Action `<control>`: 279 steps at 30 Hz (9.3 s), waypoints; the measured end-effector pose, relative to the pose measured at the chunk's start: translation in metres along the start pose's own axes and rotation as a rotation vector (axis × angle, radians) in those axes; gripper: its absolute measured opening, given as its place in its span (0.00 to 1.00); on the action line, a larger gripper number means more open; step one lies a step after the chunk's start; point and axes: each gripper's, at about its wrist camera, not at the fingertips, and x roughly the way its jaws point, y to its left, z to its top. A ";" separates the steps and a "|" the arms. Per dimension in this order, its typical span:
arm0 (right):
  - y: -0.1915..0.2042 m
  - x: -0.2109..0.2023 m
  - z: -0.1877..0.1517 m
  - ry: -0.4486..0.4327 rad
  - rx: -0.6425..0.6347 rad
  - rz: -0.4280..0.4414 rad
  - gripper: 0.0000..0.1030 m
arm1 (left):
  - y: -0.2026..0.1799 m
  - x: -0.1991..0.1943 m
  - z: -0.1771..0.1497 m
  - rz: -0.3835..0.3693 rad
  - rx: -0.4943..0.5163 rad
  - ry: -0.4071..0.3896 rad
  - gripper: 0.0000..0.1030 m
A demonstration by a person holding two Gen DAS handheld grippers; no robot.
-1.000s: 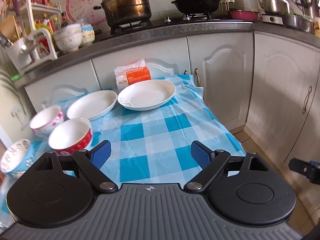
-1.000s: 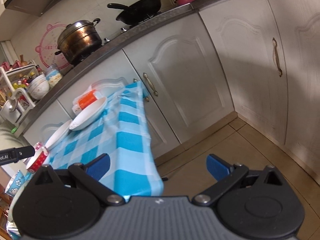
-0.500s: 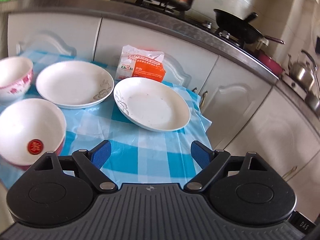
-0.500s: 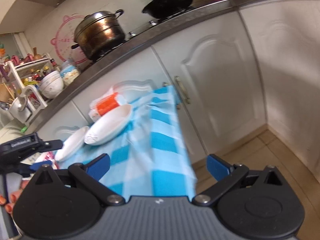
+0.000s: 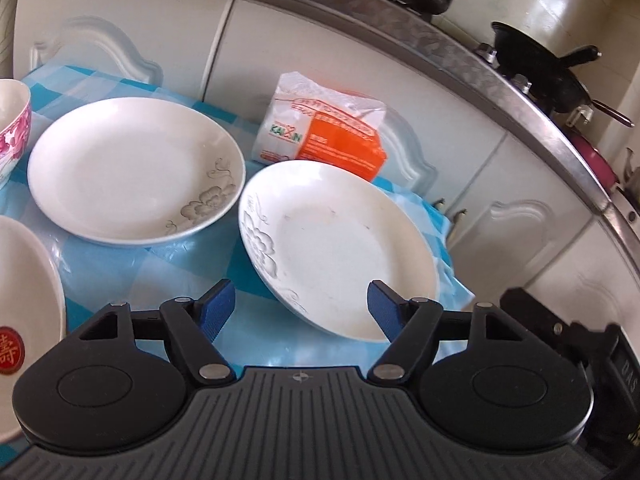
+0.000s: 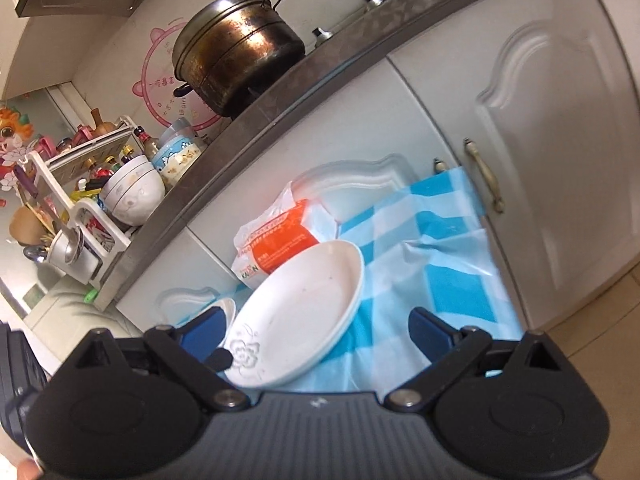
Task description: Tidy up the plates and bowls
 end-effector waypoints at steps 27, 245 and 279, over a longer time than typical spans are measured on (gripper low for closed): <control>0.002 0.077 0.001 0.060 -0.107 -0.033 0.65 | -0.001 0.045 0.008 0.069 0.041 -0.032 0.38; 0.089 0.004 -0.038 0.084 -0.027 -0.101 0.99 | 0.110 -0.076 0.107 -0.024 0.052 -0.178 1.00; 0.084 0.141 -0.045 0.246 0.134 0.272 0.78 | 0.123 0.078 0.161 0.087 0.004 0.110 0.98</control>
